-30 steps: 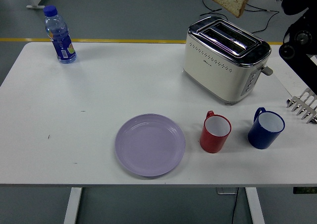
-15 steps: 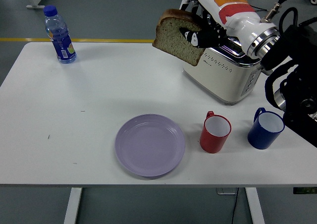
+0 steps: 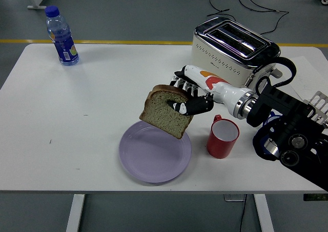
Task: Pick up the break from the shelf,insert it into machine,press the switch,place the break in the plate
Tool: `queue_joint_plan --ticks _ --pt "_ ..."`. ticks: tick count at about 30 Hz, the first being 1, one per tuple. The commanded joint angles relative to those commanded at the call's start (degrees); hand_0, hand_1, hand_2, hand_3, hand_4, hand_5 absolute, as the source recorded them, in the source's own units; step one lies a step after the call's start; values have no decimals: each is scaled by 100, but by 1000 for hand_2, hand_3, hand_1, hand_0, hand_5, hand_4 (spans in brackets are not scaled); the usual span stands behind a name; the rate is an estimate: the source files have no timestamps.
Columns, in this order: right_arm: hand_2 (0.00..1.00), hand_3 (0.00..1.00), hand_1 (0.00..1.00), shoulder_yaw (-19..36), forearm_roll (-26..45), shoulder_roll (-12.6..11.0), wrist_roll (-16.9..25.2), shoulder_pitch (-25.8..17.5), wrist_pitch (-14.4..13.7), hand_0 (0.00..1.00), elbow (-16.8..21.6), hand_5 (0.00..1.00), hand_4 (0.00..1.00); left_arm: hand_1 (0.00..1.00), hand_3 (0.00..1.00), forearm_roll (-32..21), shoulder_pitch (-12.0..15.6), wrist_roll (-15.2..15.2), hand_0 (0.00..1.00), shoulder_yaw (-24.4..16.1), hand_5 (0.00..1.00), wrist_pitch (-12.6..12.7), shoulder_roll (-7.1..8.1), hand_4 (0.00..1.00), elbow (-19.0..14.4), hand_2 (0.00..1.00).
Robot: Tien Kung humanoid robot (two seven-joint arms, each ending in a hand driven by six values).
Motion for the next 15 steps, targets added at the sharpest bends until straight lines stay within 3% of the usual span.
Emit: queue_joint_plan --ticks 3,8,15 --pt "299 383 166 -135 905 110 80 -223 -409 157 0 2 463 614 703 40 -10 -1 685 -33 998 -8 1 452 0 675" --pt "297 380 158 -211 1749 242 143 -343 -753 155 -168 2 477 614 702 53 -21 -1 685 -47 998 -11 0 450 0 675" --pt "295 378 159 -354 2295 526 227 -408 -1065 148 -616 2 488 615 702 54 -31 0 685 -53 998 -8 -1 449 0 675"
